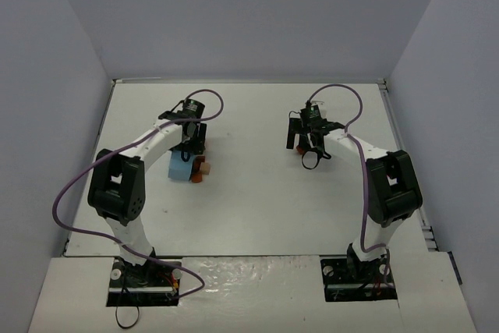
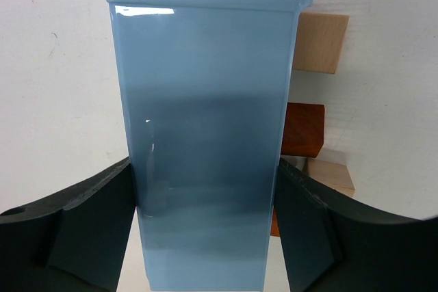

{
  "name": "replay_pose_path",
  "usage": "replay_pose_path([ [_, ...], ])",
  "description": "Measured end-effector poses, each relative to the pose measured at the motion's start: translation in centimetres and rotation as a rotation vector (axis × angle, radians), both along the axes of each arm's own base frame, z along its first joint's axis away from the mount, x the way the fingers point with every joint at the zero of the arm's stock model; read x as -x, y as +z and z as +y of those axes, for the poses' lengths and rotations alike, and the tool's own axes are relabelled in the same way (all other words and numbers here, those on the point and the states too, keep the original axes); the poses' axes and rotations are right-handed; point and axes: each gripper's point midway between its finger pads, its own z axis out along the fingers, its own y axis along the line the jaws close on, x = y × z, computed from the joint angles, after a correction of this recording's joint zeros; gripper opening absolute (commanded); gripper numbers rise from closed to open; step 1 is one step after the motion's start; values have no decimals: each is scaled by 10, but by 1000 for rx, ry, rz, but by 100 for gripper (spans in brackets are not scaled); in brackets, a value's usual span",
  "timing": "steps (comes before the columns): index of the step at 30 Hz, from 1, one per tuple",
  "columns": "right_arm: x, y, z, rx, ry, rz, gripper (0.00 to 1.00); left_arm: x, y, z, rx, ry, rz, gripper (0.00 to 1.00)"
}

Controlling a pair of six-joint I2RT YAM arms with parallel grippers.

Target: Build the wood block tower

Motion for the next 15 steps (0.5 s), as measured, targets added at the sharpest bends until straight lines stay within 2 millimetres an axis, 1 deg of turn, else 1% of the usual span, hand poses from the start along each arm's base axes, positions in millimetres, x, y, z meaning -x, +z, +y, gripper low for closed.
replay_pose_path([
  [3,0,0,0,0,0,0,100,2,1,-6,-19,-20,-5,0],
  [6,0,0,0,0,0,0,100,6,1,-20,-17,-57,-2,0],
  [9,0,0,0,0,0,-1,100,8,0,-28,-12,-78,-1,0],
  [11,0,1,0,-1,0,-2,100,8,1,-27,-16,-76,-2,0],
  [15,0,3,0,-3,0,-6,100,5,0,-13,-11,-36,6,0],
])
